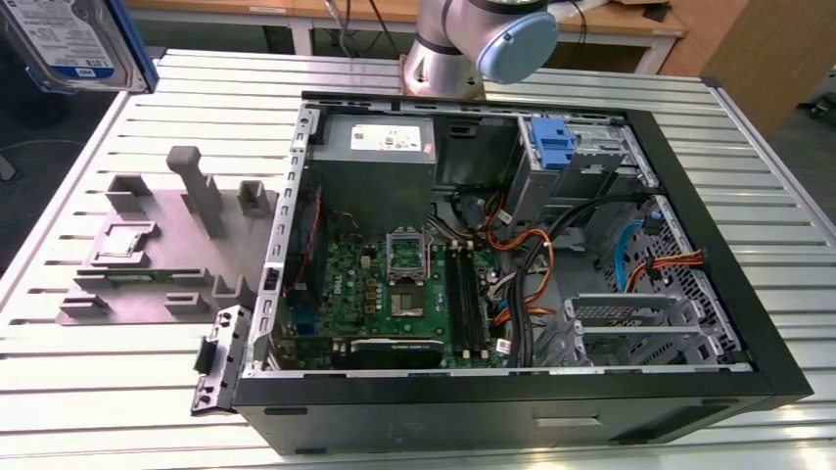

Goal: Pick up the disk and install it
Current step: 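Pick up the disk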

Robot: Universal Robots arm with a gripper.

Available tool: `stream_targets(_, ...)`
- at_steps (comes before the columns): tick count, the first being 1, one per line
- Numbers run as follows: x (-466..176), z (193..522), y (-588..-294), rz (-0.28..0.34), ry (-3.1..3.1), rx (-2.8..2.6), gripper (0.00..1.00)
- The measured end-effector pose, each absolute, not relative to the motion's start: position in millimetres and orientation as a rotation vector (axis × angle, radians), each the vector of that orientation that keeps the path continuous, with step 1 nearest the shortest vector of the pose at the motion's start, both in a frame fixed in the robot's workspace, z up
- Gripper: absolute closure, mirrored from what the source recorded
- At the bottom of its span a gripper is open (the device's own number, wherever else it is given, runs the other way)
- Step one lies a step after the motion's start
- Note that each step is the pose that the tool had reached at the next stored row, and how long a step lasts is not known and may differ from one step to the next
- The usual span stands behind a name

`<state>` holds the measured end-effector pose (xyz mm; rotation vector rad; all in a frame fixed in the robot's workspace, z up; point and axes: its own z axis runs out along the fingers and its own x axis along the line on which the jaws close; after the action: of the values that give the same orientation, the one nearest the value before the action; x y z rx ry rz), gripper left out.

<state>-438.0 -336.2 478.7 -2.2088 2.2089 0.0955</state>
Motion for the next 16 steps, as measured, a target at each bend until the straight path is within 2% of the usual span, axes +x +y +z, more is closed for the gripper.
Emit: stream_targets(16, -438, 498, -336, 0.096, 2.209, -2.209, 0.64)
